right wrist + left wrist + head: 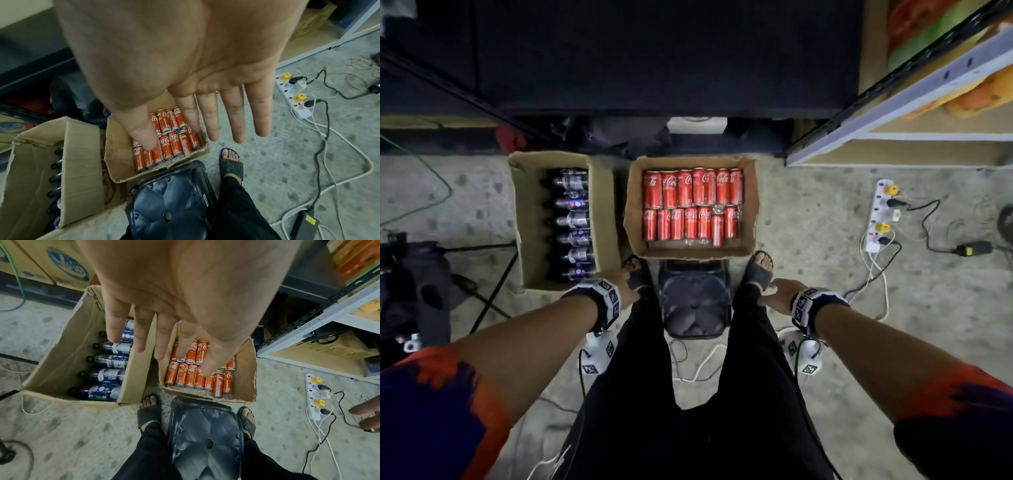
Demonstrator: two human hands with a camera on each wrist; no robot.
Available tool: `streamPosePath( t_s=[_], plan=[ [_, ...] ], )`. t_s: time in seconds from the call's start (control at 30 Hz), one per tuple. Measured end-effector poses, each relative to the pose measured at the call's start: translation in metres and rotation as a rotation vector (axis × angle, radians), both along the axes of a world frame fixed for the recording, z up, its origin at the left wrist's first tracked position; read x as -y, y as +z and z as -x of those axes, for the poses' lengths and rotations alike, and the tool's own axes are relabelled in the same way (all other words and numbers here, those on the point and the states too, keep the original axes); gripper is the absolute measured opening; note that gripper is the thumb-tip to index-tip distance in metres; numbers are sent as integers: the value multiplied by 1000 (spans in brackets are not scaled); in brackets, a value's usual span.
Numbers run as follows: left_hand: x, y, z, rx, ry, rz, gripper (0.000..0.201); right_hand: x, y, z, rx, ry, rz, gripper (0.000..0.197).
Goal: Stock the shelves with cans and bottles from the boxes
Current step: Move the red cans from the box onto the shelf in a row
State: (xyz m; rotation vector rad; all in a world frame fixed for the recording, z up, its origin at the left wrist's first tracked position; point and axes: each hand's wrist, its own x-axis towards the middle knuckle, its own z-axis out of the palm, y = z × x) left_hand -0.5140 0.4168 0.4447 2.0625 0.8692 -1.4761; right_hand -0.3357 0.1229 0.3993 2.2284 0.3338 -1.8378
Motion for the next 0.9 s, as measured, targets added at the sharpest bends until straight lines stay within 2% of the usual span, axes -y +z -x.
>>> streamPosePath(
  t_s=[0.1, 0.27, 0.43, 0.5, 0.57, 0.6, 0.67, 0.7, 0.77, 0.9],
  plan=[
    [0, -43, -10, 3, 23, -4, 50, -10, -34, -2, -22, 17, -37, 56],
    [-9, -126, -19, -33, 79, 11, 42, -24, -103, -5, -16, -16, -93, 60],
    [-22, -201, -33, -6, 147, -15, 33, -46, -176, -17, 5, -13, -147, 49],
    [-28, -231, -41, -4, 150, -10, 22, -56, -201, -23, 22, -50, -181, 43],
    [-33, -267, -47, -1, 166, -11, 30, -68, -233, -28, 10, -117, -207, 32],
    [-35, -283, -51, -8, 164, -8, 37, -69, -255, -31, -7, -134, -234, 36],
    [-38, -314, -57, 14, 172, -27, 42, -76, -289, -37, -8, -106, -254, 55],
    [-38, -327, -61, 45, 182, -28, 40, -82, -299, -40, -8, -104, -270, 56],
    [-40, -353, -71, 124, 207, -33, 37, -93, -316, -48, 21, -68, -275, 44],
    [-46, -404, -91, 195, 200, -75, 40, -114, -348, -64, -35, 11, -373, 55]
  ],
)
